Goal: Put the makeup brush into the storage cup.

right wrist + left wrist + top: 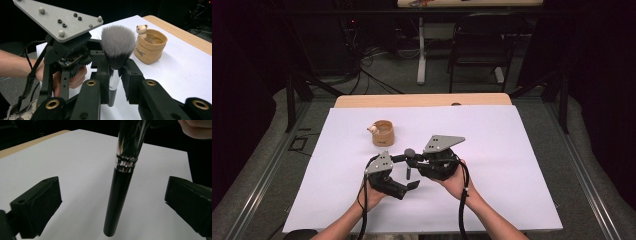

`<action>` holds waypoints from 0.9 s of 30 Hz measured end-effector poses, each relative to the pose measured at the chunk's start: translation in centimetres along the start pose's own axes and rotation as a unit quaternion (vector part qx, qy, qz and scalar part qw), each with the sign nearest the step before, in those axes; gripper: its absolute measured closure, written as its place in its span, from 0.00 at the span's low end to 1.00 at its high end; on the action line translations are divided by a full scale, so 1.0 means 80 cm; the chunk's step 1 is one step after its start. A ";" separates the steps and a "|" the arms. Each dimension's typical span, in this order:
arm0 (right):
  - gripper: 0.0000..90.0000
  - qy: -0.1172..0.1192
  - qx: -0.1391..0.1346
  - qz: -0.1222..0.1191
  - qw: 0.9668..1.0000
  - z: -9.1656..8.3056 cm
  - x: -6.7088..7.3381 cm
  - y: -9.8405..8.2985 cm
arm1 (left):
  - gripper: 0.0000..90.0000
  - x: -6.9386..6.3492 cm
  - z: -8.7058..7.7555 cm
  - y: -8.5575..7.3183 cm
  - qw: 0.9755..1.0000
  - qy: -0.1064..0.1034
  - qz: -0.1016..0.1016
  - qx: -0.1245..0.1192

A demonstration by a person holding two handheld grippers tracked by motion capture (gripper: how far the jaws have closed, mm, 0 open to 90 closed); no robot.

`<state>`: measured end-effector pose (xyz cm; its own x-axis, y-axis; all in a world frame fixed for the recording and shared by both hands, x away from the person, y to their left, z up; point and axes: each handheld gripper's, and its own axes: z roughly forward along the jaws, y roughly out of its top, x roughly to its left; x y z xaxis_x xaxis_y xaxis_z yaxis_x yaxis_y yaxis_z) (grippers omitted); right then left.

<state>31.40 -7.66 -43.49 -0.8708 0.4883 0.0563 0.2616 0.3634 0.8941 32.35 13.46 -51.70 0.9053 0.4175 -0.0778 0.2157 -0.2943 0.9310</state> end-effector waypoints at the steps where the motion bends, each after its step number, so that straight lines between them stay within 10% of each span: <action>1: 0.86 -0.001 0.002 -0.002 1.000 0.000 0.001 0.000 | 0.06 0.000 -0.002 0.001 1.000 -0.001 -0.001 -0.006; 16: 0.86 -0.014 0.009 -0.013 1.000 0.003 0.001 -0.002 | 0.65 0.004 -0.017 0.003 0.999 -0.013 -0.006 -0.050; 27: 0.85 -0.008 0.007 -0.013 1.000 0.007 0.000 -0.004 | 0.86 0.002 -0.015 0.000 0.999 -0.023 0.004 -0.044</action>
<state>31.51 -7.34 -44.04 -0.8704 0.4917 0.0251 0.2449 0.3882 0.8885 32.08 14.53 -51.27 0.9230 0.3754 -0.0841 0.1766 -0.2192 0.9596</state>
